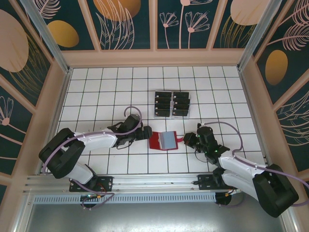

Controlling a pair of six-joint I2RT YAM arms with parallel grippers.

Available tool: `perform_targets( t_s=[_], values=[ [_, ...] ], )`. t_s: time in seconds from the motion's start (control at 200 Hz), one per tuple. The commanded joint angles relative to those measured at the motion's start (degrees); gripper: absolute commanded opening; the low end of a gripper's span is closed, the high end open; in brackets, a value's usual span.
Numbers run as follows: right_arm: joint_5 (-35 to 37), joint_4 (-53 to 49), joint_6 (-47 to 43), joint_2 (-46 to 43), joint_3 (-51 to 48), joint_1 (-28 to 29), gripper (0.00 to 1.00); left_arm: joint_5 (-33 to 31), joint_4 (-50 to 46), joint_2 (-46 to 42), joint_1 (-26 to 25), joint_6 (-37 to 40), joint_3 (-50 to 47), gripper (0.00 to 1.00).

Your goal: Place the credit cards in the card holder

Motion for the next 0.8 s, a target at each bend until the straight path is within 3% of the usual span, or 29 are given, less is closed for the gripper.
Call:
perform_targets(
  t_s=[0.0,0.23,0.52,0.791],
  values=[
    [-0.09,1.22,2.23,-2.23,-1.24,-0.25,0.11,-7.61,-4.68,3.55,0.57,4.96,2.82,0.91],
    [-1.53,-3.17,1.30,-5.95,1.87,-0.26,0.37,-12.01,-10.12,6.43,0.54,9.23,8.06,0.92],
    [2.67,-9.93,0.54,-9.20,9.01,6.26,0.39,-12.02,-11.52,4.16,0.44,10.96,9.92,0.94],
    [4.21,-7.79,-0.84,-1.37,13.45,11.36,0.39,-9.49,-11.58,-3.16,-0.65,9.32,10.42,0.95]
  ],
)
